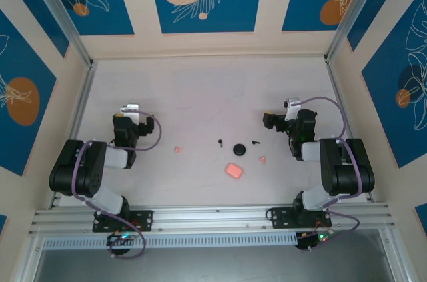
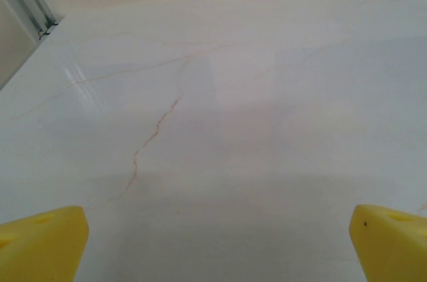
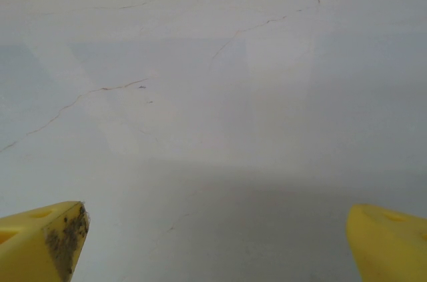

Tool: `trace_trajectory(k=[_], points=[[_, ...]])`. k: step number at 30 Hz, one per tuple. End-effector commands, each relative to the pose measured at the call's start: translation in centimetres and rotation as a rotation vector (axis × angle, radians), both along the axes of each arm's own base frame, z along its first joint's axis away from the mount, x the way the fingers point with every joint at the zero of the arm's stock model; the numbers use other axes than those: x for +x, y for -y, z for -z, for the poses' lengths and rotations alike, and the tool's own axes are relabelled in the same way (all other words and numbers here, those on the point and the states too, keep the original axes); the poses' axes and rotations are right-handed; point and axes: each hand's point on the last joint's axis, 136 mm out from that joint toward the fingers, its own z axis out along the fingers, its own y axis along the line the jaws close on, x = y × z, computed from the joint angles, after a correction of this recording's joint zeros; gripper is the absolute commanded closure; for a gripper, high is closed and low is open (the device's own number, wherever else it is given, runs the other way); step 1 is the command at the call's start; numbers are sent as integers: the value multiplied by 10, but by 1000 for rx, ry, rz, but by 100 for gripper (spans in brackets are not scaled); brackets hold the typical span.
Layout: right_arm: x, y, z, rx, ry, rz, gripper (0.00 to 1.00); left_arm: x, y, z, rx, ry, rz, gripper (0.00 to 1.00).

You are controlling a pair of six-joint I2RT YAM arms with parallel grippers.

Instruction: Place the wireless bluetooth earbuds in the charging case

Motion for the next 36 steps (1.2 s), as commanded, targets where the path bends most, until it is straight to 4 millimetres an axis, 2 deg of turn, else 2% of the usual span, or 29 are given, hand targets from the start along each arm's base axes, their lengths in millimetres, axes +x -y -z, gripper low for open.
trace_trajectory(k=[1,30,34,36], points=[[7,1,-10,0,28,11,1,5,2,-7,-4,17,16,0],[7,3,-11,9,31,15,1,5,2,-7,-4,16,18,0],[12,12,-24,14,-6,71,1,5,5,-6,-9,9,37,0],[10,12,-31,37,-90,86,1,5,7,-6,-6,8,52,0]])
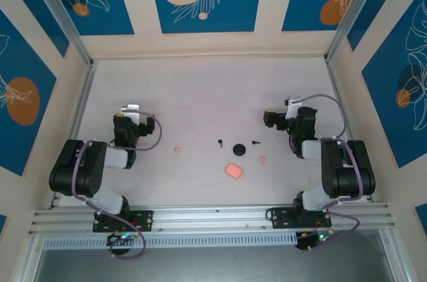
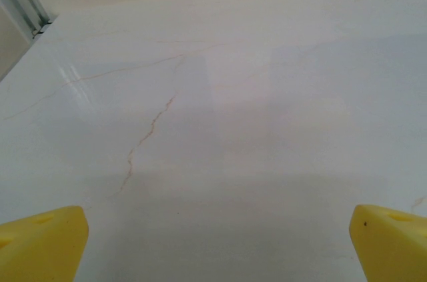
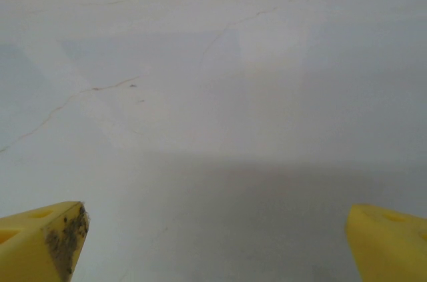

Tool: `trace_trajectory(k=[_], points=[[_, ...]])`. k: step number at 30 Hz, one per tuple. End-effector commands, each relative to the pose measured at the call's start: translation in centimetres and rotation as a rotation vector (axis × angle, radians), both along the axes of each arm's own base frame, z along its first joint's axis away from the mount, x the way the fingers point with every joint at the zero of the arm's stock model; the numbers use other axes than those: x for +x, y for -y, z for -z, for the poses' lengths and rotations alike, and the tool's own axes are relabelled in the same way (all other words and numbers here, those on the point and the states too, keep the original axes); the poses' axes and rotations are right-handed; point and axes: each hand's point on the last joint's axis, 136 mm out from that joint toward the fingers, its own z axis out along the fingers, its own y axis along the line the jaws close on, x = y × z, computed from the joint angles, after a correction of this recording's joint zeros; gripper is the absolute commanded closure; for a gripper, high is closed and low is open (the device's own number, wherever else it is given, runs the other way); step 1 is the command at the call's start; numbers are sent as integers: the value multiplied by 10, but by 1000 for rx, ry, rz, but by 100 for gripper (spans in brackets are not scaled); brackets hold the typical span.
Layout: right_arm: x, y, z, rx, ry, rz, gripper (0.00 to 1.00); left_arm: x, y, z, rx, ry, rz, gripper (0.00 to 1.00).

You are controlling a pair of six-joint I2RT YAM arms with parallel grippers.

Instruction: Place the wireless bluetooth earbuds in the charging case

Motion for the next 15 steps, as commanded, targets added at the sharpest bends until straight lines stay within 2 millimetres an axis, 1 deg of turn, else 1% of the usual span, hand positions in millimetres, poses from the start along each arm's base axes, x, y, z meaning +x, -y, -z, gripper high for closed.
trace_trajectory(k=[1,3,5,8,10,12,14,15], points=[[3,10,-29,56,-100,89,1,6,4,-8,-5,16,33,0],[-5,11,-39,107,-235,131,1,6,4,-8,-5,16,34,0],[-18,5,-48,134,-366,123,1,6,4,-8,-8,15,33,0],[-43,-7,-58,169,-548,105,1,5,2,-11,-4,25,24,0],[-65,-16,-66,178,-647,99,1,4,4,-20,3,27,30,1],[-87,-32,-73,196,-720,70,5,5,9,-32,19,-4,53,6],[-111,-45,-76,206,-799,84,6,7,18,-45,31,-63,86,10],[-125,-53,-77,213,-841,88,8,7,24,-55,24,-88,96,14]])
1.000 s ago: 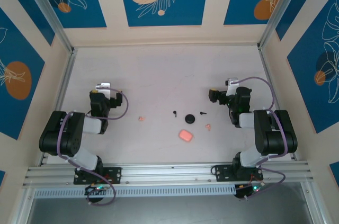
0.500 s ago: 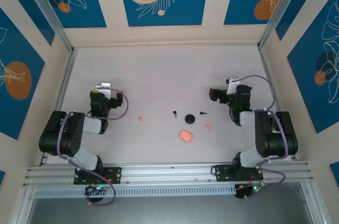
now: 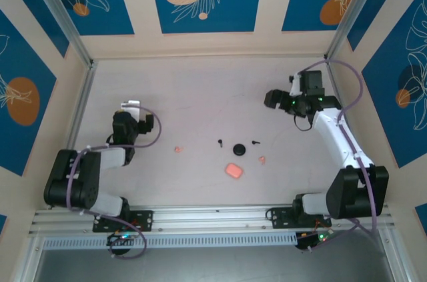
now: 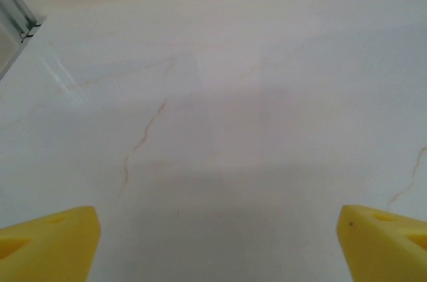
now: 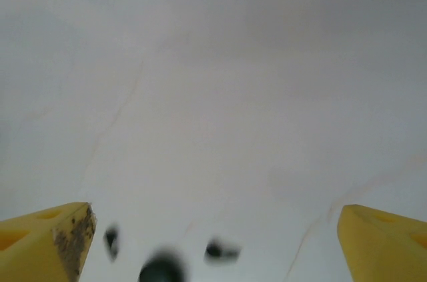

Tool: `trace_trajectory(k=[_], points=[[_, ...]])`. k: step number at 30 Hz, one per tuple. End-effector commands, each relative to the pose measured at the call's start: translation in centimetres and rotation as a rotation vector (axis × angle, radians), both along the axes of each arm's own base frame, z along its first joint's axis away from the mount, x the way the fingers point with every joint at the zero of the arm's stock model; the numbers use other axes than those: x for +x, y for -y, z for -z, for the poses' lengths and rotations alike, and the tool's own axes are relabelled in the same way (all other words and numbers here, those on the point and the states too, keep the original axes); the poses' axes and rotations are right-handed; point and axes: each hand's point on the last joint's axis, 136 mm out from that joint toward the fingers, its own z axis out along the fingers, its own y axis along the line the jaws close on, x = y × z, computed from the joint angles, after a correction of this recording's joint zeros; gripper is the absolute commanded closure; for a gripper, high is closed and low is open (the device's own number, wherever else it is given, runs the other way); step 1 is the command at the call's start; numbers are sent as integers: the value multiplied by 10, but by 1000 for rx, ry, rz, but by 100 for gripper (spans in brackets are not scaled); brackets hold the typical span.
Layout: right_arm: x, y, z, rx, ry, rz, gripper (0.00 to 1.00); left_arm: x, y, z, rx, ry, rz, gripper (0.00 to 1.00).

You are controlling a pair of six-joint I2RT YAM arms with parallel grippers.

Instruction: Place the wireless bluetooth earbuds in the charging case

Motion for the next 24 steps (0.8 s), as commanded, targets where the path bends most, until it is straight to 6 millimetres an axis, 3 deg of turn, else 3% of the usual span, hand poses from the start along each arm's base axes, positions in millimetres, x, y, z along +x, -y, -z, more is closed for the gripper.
trace_trajectory(k=[1,6,11,15,18,24], points=[[-87,-23,15,55,-350,36,10,1,23,-36,-1,-79,69,17],[-149,-52,32,52,-577,110,16,-27,78,-56,14,-274,199,24],[-189,-81,58,55,-702,182,19,-82,120,-36,-26,-549,285,31],[-201,-98,81,64,-762,252,24,-126,127,-10,-103,-764,248,38],[-202,-107,92,46,-778,288,26,-147,124,4,-111,-855,213,38],[-192,-130,109,8,-798,289,24,-157,115,15,-84,-883,182,37]])
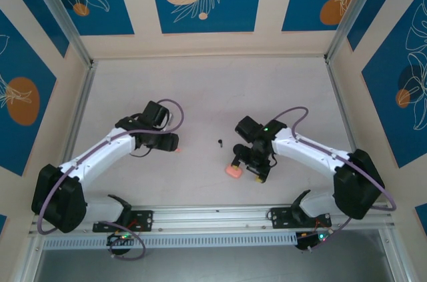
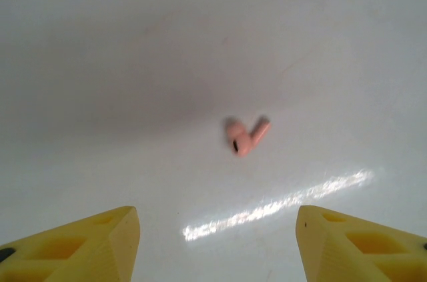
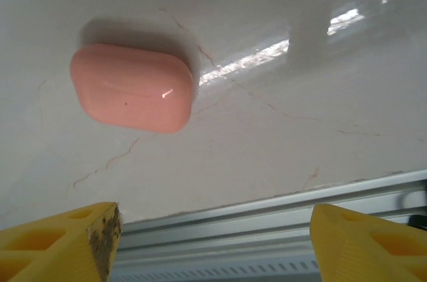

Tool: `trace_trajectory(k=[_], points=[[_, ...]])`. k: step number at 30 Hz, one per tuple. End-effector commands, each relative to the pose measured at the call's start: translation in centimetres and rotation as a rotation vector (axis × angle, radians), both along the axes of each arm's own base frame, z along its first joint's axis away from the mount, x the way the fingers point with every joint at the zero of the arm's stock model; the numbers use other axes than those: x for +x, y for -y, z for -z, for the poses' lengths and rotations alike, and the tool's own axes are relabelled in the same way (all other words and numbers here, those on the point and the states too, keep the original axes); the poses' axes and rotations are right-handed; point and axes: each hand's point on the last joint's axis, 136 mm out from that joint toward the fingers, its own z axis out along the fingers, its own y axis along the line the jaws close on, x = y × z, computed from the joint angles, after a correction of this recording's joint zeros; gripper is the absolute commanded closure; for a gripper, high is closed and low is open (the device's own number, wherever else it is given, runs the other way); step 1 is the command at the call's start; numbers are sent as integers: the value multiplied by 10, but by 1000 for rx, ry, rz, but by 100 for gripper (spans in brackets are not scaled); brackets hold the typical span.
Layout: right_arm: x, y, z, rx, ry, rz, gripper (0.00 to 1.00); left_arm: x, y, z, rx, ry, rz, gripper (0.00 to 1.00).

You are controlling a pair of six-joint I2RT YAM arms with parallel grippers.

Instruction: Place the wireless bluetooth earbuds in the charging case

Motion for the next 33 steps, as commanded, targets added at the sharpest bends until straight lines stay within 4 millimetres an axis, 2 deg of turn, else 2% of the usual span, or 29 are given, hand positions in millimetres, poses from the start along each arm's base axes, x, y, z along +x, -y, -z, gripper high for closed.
trace_trajectory(k=[1,9,18,30,33], points=[[11,-17,3,-5,-6,50,24,-18,-7,8,25,-69,-23,37],[25,-35,18,-42,-48,4,16,-17,-5,14,35,-89,-1,37],[26,-43,39,-59,-112,-11,15,-16,-3,18,41,-100,10,37],[24,-45,57,-60,-147,-17,25,-15,0,19,39,-114,21,40],[23,-41,60,-74,-144,-20,32,-16,-1,18,36,-110,20,41]])
